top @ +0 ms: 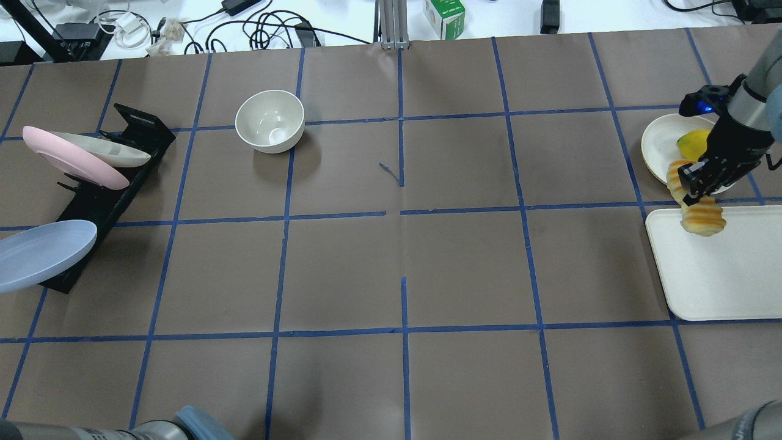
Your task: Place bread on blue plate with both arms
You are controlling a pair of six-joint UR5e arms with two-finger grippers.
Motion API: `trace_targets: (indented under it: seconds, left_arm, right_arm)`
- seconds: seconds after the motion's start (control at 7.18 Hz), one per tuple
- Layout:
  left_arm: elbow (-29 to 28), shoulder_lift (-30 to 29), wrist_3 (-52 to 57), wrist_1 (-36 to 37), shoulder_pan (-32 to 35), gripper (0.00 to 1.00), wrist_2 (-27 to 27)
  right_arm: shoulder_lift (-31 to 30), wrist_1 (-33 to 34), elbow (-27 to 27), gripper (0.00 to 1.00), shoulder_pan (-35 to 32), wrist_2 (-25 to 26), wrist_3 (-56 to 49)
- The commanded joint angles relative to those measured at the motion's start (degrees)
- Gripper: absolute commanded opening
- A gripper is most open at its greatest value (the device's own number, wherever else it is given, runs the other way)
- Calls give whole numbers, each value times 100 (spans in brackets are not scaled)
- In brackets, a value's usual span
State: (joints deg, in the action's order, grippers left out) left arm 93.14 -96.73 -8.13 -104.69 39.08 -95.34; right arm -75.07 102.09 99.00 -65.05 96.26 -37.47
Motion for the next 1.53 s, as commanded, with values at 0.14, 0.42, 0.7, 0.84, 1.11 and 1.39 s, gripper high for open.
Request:
trace_targets:
  seconds: [0.14,0.42,0.7,0.84,1.11,1.39]
  left_arm:
    - [20,628,461,-1280,1166,0,313]
    - [81,699,365,-18,2904,0,1047]
    - [186,367,-518,1567,4181,0,1324]
    - [448,217,-1280,2419,4718,0,1786]
    - [1455,-247,-2164,4734,5467,0,2001]
    - [2249,-687,-2360,6246,5575,0,2036]
  right_arm:
    - [-175,-321,-126,0,-473,-63,441]
    - [-253,-391,-135,0,-736,-464,548]
    - [-430,-453,-135,0,-1026,-695,836]
    - [-430,-444,-135,0,-1106,-844,881]
    - [-421,-383,-144,0,-1386,-1047,1292]
    - [-413,-426,-126,0,-1929,-1083,2256]
